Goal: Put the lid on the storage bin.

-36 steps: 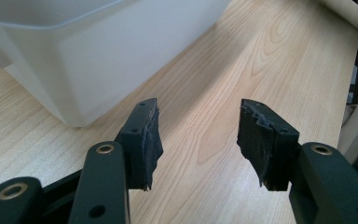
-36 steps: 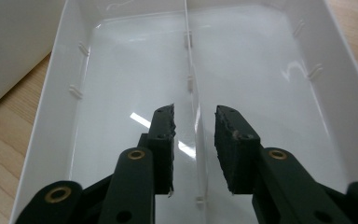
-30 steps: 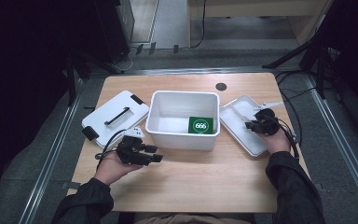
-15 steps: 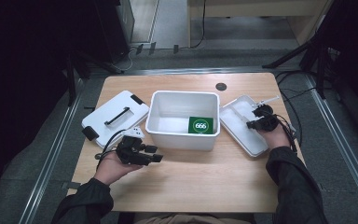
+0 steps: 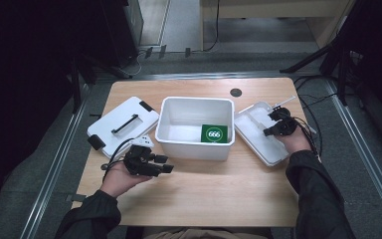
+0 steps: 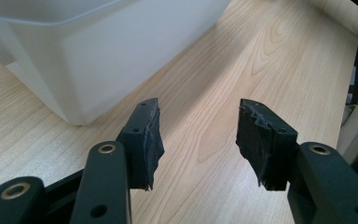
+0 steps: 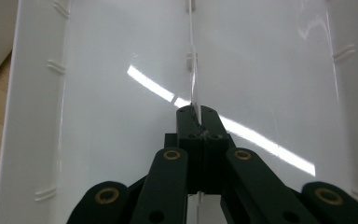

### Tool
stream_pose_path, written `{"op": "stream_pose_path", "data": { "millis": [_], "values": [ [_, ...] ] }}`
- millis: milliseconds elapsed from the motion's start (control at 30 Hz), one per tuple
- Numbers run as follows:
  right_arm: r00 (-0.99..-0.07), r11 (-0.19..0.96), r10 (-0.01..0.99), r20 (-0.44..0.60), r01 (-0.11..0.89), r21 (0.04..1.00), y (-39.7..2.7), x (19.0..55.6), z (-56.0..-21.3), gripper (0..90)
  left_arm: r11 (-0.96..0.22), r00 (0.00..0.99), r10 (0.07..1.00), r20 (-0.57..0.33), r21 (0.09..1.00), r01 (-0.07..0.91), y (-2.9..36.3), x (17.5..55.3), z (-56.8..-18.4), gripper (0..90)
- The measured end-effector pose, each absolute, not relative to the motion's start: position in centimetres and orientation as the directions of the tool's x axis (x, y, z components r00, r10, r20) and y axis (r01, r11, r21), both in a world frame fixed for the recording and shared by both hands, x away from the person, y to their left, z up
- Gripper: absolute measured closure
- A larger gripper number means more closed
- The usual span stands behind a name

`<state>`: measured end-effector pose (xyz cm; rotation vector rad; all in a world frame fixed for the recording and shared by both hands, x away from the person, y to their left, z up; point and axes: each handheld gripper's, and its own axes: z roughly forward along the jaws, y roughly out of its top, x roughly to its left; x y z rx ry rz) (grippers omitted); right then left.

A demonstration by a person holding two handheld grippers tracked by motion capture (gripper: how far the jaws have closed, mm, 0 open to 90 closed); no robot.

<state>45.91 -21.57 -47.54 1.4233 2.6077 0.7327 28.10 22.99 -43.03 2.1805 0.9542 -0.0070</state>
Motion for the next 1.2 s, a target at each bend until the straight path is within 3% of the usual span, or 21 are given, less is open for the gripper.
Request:
{"op": "stream_pose_path", "data": {
  "millis": [1200],
  "values": [
    [-0.687, 0.595, 0.716, 0.127, 0.695, 0.403, -24.0, 46.0, -36.1, 90.0, -0.441, 0.718, 0.634, -0.288, 0.628, 0.641, 23.1, 28.2, -43.0, 48.6]
  ]
}}
